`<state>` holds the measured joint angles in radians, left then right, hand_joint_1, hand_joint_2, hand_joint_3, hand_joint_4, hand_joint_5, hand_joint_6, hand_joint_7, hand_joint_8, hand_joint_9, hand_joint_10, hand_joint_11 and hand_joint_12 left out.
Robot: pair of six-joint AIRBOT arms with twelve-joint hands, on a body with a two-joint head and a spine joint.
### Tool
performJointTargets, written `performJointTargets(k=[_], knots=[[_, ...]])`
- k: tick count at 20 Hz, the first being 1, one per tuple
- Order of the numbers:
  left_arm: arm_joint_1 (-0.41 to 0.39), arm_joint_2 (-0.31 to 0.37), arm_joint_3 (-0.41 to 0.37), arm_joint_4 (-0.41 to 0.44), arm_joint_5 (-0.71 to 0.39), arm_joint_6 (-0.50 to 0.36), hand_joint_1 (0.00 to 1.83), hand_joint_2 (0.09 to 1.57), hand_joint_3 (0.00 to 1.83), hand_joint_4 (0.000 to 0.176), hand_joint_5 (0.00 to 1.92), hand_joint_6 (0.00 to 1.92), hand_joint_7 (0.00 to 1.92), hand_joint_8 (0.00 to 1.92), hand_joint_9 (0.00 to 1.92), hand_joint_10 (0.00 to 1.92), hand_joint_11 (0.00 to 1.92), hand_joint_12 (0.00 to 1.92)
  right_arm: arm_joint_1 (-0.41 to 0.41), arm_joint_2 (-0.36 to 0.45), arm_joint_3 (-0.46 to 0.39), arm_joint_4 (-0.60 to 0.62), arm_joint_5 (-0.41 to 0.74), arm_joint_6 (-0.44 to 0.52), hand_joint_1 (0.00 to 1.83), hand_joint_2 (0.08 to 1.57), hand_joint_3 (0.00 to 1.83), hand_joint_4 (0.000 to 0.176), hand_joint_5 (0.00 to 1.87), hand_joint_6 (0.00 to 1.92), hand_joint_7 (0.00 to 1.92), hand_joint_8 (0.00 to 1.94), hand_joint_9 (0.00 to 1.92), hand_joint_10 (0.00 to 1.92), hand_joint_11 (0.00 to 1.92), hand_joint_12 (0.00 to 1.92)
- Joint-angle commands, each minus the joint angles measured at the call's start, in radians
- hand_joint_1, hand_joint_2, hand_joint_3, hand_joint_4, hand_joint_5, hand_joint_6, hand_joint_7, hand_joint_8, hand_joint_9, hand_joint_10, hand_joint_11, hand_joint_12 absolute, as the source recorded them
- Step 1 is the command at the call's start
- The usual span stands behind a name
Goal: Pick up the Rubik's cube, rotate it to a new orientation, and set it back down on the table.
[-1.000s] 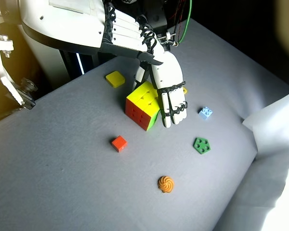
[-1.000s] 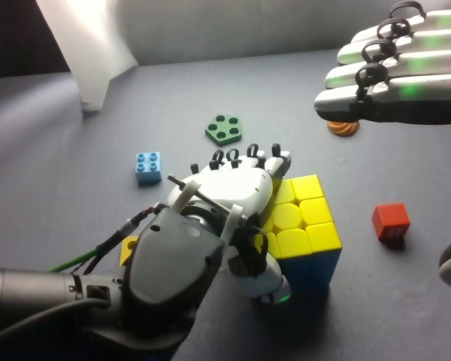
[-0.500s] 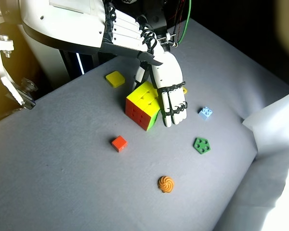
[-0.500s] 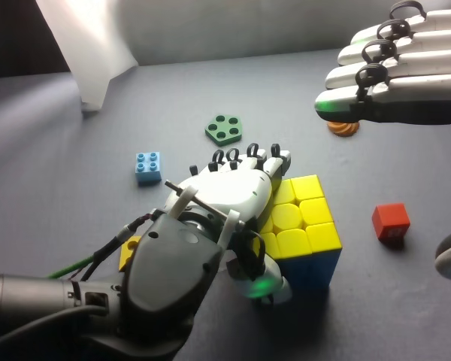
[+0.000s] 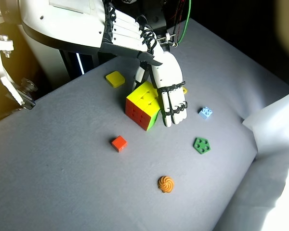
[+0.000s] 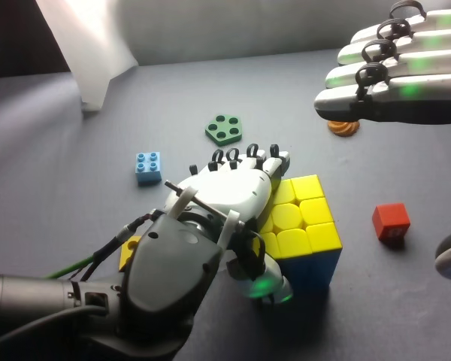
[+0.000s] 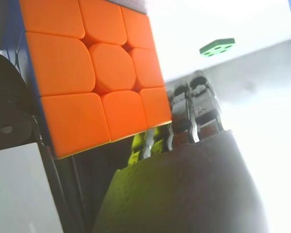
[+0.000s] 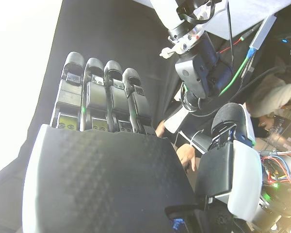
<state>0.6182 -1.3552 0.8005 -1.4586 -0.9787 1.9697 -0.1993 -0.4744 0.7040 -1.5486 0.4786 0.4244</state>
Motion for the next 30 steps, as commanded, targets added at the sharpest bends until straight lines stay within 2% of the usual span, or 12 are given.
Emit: performJointTargets(k=[1, 2, 3, 5, 7, 8, 9, 12, 16, 25, 28, 30], knots=[[0.010, -0.006, 0.000, 0.007, 0.002, 0.003, 1.12, 1.02, 0.00, 0.008, 0.35, 0.00, 0.27, 0.01, 0.23, 0.00, 0.06, 0.40, 0.011, 0.002, -0.003, 0.057, 0.014, 0.001, 0.15, 0.98, 0.00, 0.000, 0.11, 0.00, 0.09, 0.00, 0.05, 0.00, 0.00, 0.21], [0.010, -0.006, 0.000, 0.007, 0.002, 0.003, 1.11, 1.05, 0.00, 0.000, 0.43, 0.00, 0.41, 0.01, 0.37, 0.03, 0.02, 0.86, 0.011, 0.002, -0.003, 0.057, 0.014, 0.001, 0.15, 0.98, 0.00, 0.000, 0.12, 0.00, 0.09, 0.00, 0.05, 0.00, 0.00, 0.19], [0.010, -0.006, 0.000, 0.007, 0.002, 0.003, 1.10, 1.07, 0.00, 0.000, 0.49, 0.01, 0.52, 0.03, 0.51, 0.08, 0.07, 1.15, 0.011, 0.002, -0.003, 0.057, 0.014, 0.001, 0.17, 0.98, 0.00, 0.000, 0.12, 0.00, 0.08, 0.00, 0.03, 0.00, 0.00, 0.15], [0.010, -0.006, 0.000, 0.008, 0.002, 0.003, 1.08, 1.20, 0.00, 0.000, 0.58, 0.01, 0.63, 0.03, 0.56, 0.30, 0.18, 1.27, 0.011, 0.002, -0.003, 0.057, 0.014, 0.001, 0.16, 0.98, 0.00, 0.000, 0.12, 0.00, 0.09, 0.00, 0.04, 0.00, 0.00, 0.17], [0.010, -0.006, 0.000, 0.011, 0.002, 0.002, 1.10, 1.24, 0.00, 0.000, 0.68, 0.02, 0.71, 0.06, 0.47, 0.71, 0.18, 1.33, 0.011, 0.002, -0.003, 0.057, 0.014, 0.001, 0.16, 0.98, 0.00, 0.000, 0.12, 0.00, 0.09, 0.00, 0.04, 0.00, 0.00, 0.17], [0.010, -0.006, 0.000, 0.012, 0.002, 0.002, 1.10, 1.31, 0.00, 0.000, 0.62, 1.19, 0.69, 1.21, 0.45, 0.89, 0.19, 1.39, 0.011, 0.003, -0.003, 0.057, 0.014, 0.001, 0.15, 0.98, 0.00, 0.000, 0.11, 0.00, 0.09, 0.00, 0.04, 0.00, 0.00, 0.17], [0.010, -0.006, 0.000, 0.014, 0.002, 0.002, 1.10, 1.33, 0.00, 0.000, 0.54, 1.49, 0.69, 1.48, 0.50, 1.02, 0.17, 1.47, 0.011, 0.003, -0.003, 0.057, 0.014, 0.001, 0.13, 0.99, 0.00, 0.000, 0.10, 0.00, 0.07, 0.00, 0.02, 0.00, 0.00, 0.13], [0.010, -0.006, -0.001, 0.026, 0.002, -0.005, 1.10, 1.30, 0.00, 0.020, 0.65, 1.45, 0.67, 1.54, 0.50, 1.34, 0.17, 1.65, 0.011, 0.003, -0.003, 0.057, 0.014, 0.001, 0.15, 0.98, 0.00, 0.000, 0.10, 0.00, 0.08, 0.00, 0.03, 0.00, 0.00, 0.18], [0.009, -0.003, -0.005, 0.053, 0.002, -0.020, 1.10, 1.30, 0.00, 0.034, 0.66, 1.50, 0.66, 1.49, 0.53, 1.32, 0.23, 1.62, 0.012, 0.004, -0.002, 0.057, 0.006, 0.000, 0.16, 0.98, 0.00, 0.000, 0.11, 0.00, 0.09, 0.00, 0.05, 0.00, 0.00, 0.21], [-0.040, 0.021, -0.031, 0.083, 0.002, -0.028, 1.12, 1.27, 0.00, 0.029, 0.72, 1.41, 0.68, 1.46, 0.57, 1.29, 0.34, 1.57, 0.022, 0.004, 0.018, 0.057, -0.088, -0.069, 0.17, 0.98, 0.00, 0.000, 0.12, 0.00, 0.10, 0.00, 0.05, 0.00, 0.00, 0.21], [-0.072, 0.040, -0.046, 0.092, 0.002, -0.025, 1.14, 1.26, 0.00, 0.000, 0.80, 1.28, 0.65, 1.48, 0.62, 1.12, 0.46, 1.38, 0.035, 0.004, 0.018, 0.057, -0.090, -0.103, 0.14, 0.97, 0.00, 0.000, 0.13, 0.00, 0.11, 0.00, 0.06, 0.00, 0.00, 0.23], [-0.098, 0.052, -0.054, 0.092, 0.002, -0.025, 1.16, 1.24, 0.00, 0.000, 0.84, 1.20, 0.64, 1.50, 0.62, 1.11, 0.48, 1.35, 0.041, 0.005, 0.018, 0.057, -0.110, -0.131, 0.17, 0.98, 0.00, 0.000, 0.11, 0.00, 0.10, 0.00, 0.06, 0.00, 0.00, 0.21]])
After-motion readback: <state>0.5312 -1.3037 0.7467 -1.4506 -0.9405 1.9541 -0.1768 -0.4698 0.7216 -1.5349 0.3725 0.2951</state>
